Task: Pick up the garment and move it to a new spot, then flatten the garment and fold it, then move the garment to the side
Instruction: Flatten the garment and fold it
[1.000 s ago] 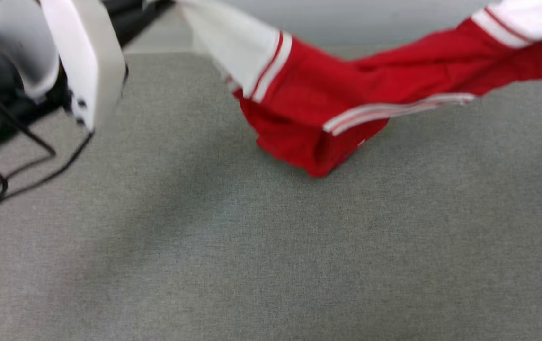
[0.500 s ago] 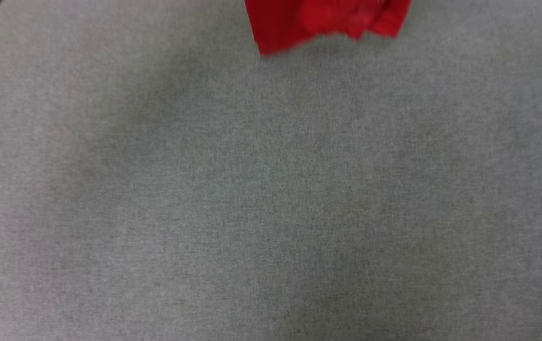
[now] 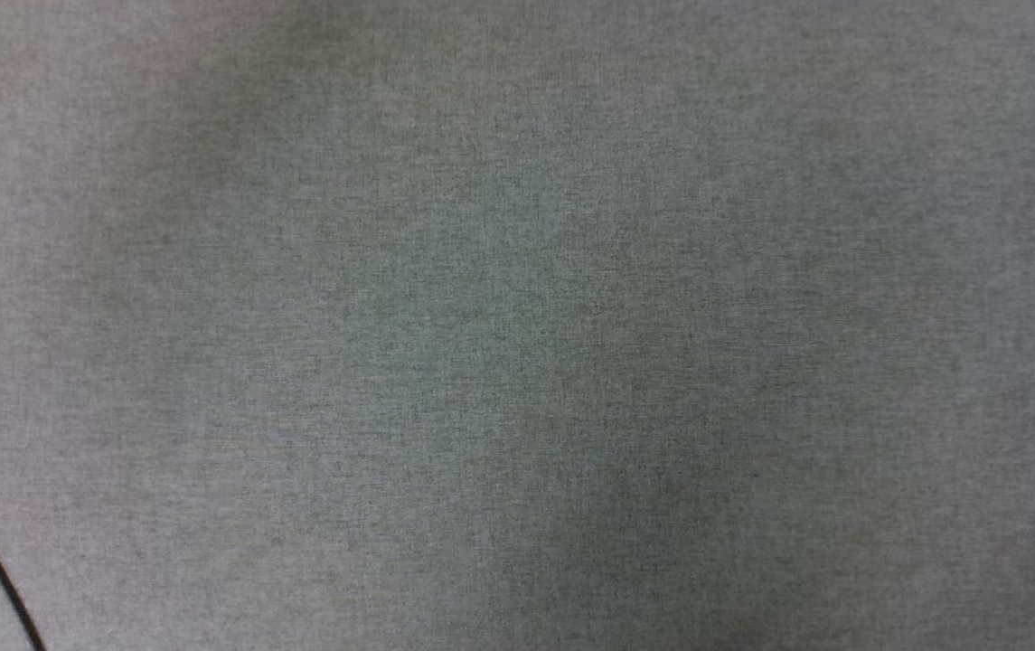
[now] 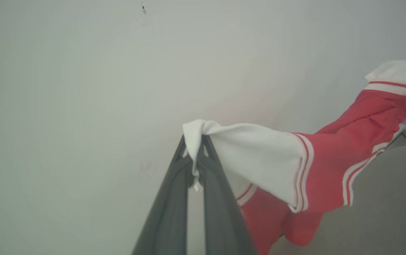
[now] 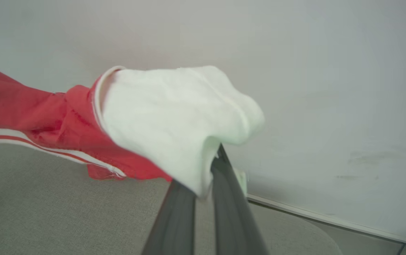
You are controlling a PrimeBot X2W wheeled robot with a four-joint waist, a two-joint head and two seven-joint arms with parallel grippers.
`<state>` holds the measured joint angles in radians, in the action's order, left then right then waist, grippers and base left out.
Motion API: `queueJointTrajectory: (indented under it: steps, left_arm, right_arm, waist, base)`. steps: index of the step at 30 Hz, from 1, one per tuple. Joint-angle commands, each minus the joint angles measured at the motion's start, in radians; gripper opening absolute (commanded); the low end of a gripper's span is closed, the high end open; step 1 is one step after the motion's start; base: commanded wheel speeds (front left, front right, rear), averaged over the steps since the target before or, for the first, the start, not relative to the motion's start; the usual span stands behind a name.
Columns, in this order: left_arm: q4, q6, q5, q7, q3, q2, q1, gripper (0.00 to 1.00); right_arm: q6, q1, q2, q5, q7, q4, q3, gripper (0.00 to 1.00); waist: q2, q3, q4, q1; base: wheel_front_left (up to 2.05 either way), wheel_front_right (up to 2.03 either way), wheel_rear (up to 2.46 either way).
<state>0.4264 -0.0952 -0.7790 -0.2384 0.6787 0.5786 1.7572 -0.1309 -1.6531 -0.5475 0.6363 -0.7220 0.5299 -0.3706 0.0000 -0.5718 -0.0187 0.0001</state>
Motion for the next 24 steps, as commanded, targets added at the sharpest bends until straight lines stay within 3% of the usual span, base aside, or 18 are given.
queueJointTrajectory:
  steps: [1, 9, 18, 24]
  left_arm:
    - [0.0, 0.021, 0.017, 0.019, 0.009, -0.012, -0.034, 0.0]
    - [-0.059, 0.103, 0.029, 0.08, 0.039, -0.028, -0.189, 0.0]
    - [-0.148, 0.059, -0.097, 0.102, -0.013, 0.141, -0.446, 0.0]
    - [-0.185, 0.083, -0.146, 0.185, 0.005, 0.175, -0.701, 0.0]
  right_arm:
    - [0.0, -0.009, 0.005, 0.008, 0.007, 0.017, -0.002, 0.0]
    - [0.0, 0.095, 0.026, 0.045, 0.045, 0.095, -0.024, 0.0]
    - [0.001, 0.377, -0.002, 0.176, 0.113, 0.089, -0.064, 0.0]
    - [0.0, 0.605, -0.017, 0.254, 0.159, 0.006, -0.101, 0.0]
  waist:
    - [0.0, -0.012, -0.004, -0.0001]
    - [0.0, -0.012, -0.005, -0.0001]
    - [0.0, 0.069, 0.004, -0.0001]
    - [0.0, 0.157, 0.011, -0.0001]
  base:
    - [0.0, 0.0, 0.0]
    - [0.0, 0.0, 0.0]
    - [0.0, 0.0, 0.0]
    - [0.0, 0.0, 0.0]
